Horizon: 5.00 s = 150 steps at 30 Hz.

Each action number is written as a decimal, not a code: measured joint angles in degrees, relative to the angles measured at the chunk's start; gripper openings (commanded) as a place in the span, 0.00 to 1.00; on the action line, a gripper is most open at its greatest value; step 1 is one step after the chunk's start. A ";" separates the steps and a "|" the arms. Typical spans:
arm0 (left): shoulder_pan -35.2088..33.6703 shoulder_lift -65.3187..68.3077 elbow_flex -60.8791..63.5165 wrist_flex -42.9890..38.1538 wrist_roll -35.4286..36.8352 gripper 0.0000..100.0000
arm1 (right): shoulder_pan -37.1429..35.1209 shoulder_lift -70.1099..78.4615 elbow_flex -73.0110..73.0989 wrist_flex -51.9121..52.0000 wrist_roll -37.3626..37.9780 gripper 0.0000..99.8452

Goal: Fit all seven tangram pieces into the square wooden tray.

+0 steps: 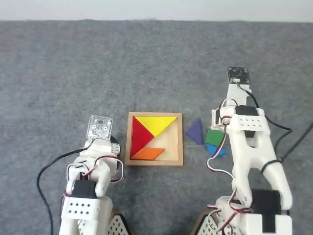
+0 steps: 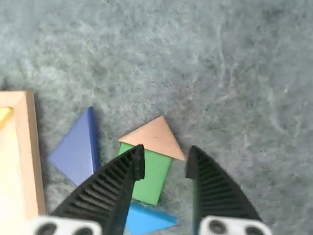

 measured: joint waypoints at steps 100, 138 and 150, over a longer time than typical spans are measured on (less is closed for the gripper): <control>0.00 0.00 0.00 0.00 0.00 0.01 | -3.78 19.69 -14.86 9.58 48.97 0.01; 0.00 0.00 0.00 0.00 0.00 0.01 | -8.09 30.15 -25.14 17.41 61.63 0.22; 0.00 0.00 0.00 0.00 0.00 0.01 | -6.24 30.42 -26.37 17.58 64.79 0.06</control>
